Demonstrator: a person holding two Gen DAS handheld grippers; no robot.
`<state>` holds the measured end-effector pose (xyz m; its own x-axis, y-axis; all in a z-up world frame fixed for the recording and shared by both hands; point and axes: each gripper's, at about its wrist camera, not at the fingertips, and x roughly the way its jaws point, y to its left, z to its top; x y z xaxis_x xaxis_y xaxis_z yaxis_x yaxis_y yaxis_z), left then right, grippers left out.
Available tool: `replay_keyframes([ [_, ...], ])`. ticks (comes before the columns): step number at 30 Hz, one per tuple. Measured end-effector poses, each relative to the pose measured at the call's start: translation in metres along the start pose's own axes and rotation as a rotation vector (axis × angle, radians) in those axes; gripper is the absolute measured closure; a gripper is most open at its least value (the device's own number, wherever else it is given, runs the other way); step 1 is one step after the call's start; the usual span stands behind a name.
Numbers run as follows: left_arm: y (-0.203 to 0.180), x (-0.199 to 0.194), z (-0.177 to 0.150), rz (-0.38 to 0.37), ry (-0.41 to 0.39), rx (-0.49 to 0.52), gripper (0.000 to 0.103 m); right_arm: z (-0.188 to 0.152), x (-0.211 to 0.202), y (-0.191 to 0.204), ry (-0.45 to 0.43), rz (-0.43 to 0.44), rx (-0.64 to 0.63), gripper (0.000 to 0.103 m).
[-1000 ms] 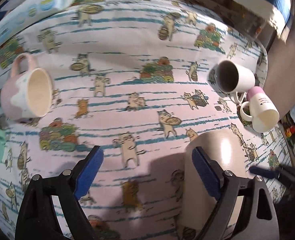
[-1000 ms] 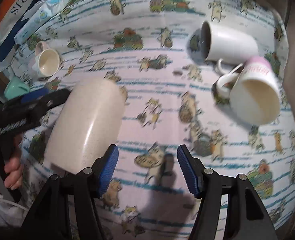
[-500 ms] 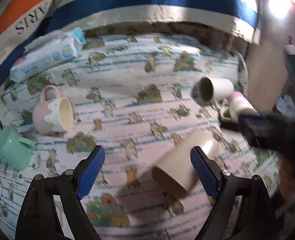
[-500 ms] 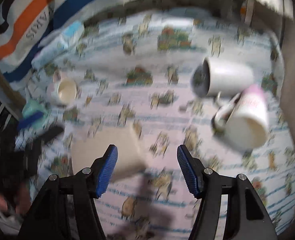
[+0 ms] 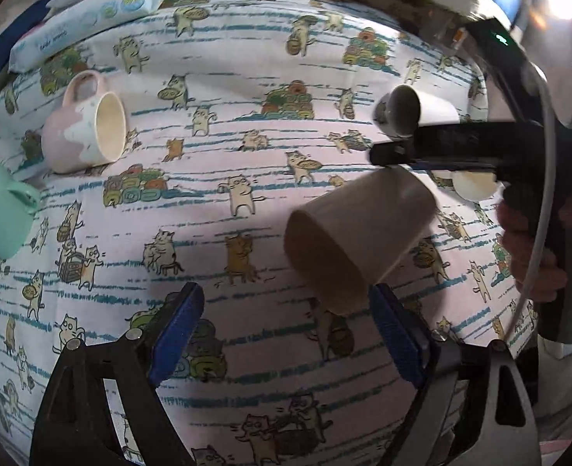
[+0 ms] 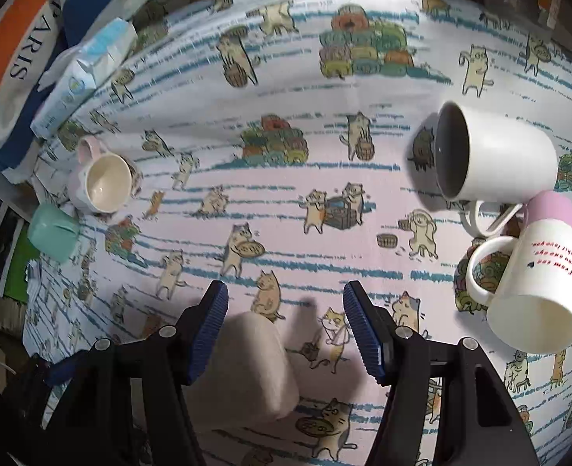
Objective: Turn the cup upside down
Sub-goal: 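Lift the beige cup with the right gripper and start rotating it, then rotate the held beige cup with the right gripper so its opening faces down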
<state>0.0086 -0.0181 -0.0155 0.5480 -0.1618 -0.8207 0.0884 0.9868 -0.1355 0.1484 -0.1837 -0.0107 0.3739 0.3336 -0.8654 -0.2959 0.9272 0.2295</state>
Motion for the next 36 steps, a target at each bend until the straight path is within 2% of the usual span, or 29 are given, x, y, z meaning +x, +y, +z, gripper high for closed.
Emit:
replay_keyframes([
  [5,0.009,0.006,0.003,0.019,-0.005,-0.015,0.017,-0.013,-0.010,-0.010,-0.012,-0.022,0.015,0.039],
  [10,0.010,0.011,0.013,0.069,-0.037,0.022,0.017,-0.037,-0.018,-0.014,0.007,-0.033,0.010,0.039],
  [18,0.011,0.011,0.033,0.045,-0.098,0.037,0.017,-0.071,-0.031,0.000,0.016,-0.034,-0.032,0.039],
  [21,0.017,-0.006,0.029,0.042,-0.188,0.023,0.017,-0.077,-0.046,0.002,-0.054,-0.020,-0.030,0.039],
  [23,0.022,-0.017,0.025,0.035,-0.246,0.003,0.017,-0.082,-0.061,0.009,-0.121,-0.047,-0.044,0.034],
  [25,0.025,-0.027,0.021,0.030,-0.296,-0.013,0.017,-0.085,-0.068,0.018,-0.152,-0.085,-0.051,0.033],
  [27,0.028,-0.036,0.016,0.039,-0.350,-0.015,0.015,-0.088,-0.073,0.026,-0.178,-0.085,-0.045,0.033],
  [30,0.033,-0.047,0.009,0.053,-0.432,-0.021,0.006,-0.094,-0.083,0.037,-0.244,-0.088,-0.029,0.023],
  [31,0.035,-0.049,0.007,0.050,-0.453,-0.025,0.001,-0.097,-0.086,0.041,-0.275,-0.092,-0.022,0.019],
  [34,0.043,-0.053,0.003,0.031,-0.486,-0.045,0.000,-0.106,-0.094,0.050,-0.368,-0.115,0.004,0.016],
  [36,0.048,-0.052,0.002,0.024,-0.490,-0.062,0.000,-0.109,-0.092,0.053,-0.394,-0.116,0.019,0.011],
])
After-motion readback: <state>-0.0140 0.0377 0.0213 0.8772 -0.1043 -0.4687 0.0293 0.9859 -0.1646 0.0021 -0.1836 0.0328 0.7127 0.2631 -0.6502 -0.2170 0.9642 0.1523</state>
